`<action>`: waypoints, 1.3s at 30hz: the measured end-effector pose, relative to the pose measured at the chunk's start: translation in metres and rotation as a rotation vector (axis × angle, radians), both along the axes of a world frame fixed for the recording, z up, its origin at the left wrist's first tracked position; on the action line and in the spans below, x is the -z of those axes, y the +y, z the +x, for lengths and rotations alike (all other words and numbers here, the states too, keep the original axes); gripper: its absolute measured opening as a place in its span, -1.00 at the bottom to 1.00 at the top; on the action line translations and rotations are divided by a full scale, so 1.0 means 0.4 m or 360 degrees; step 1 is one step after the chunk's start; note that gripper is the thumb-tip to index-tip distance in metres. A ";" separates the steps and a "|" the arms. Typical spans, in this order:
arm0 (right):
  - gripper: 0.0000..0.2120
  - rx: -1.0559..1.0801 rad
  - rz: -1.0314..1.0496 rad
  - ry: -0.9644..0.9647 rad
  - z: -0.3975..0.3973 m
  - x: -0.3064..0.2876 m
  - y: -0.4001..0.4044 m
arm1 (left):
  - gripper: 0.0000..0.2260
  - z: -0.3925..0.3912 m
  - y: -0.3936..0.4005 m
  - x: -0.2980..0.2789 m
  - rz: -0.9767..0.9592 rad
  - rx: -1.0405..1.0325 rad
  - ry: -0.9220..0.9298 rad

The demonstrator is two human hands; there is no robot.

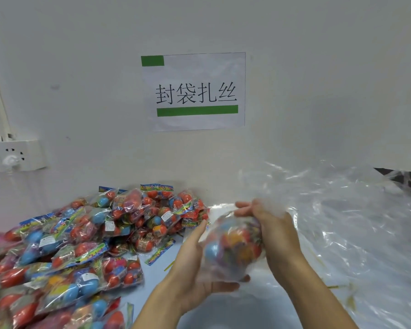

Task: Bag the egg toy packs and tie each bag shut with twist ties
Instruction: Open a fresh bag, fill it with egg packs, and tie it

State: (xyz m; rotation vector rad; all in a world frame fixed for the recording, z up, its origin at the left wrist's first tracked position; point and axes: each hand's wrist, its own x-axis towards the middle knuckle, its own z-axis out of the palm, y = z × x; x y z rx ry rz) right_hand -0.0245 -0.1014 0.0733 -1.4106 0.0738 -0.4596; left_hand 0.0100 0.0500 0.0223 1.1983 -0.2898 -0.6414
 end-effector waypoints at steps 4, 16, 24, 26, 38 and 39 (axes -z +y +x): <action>-0.58 0.0306 0.0614 0.0089 0.023 0.018 -0.025 | -0.72 -0.006 -0.036 0.016 0.0282 -0.0358 -0.0588; -0.62 0.0035 0.0664 0.0302 0.039 0.032 0.036 | -0.36 -0.011 -0.044 0.006 -0.0008 -0.0806 -0.1133; -0.79 -0.0136 -0.0397 -0.0120 -0.004 0.020 0.051 | -0.33 0.002 -0.041 -0.011 -0.0093 -0.0770 -0.0402; -0.77 -0.0219 -0.0587 -0.0115 -0.008 0.027 0.043 | -0.34 -0.001 -0.039 -0.010 -0.0009 -0.0642 -0.0271; -0.62 0.0351 0.0632 0.0157 0.027 0.016 -0.023 | -0.38 -0.011 -0.038 0.013 0.0484 -0.0449 -0.0974; -0.65 0.0312 0.0716 0.0189 0.030 0.020 -0.022 | -0.23 -0.017 -0.043 0.017 0.0449 -0.0414 -0.1070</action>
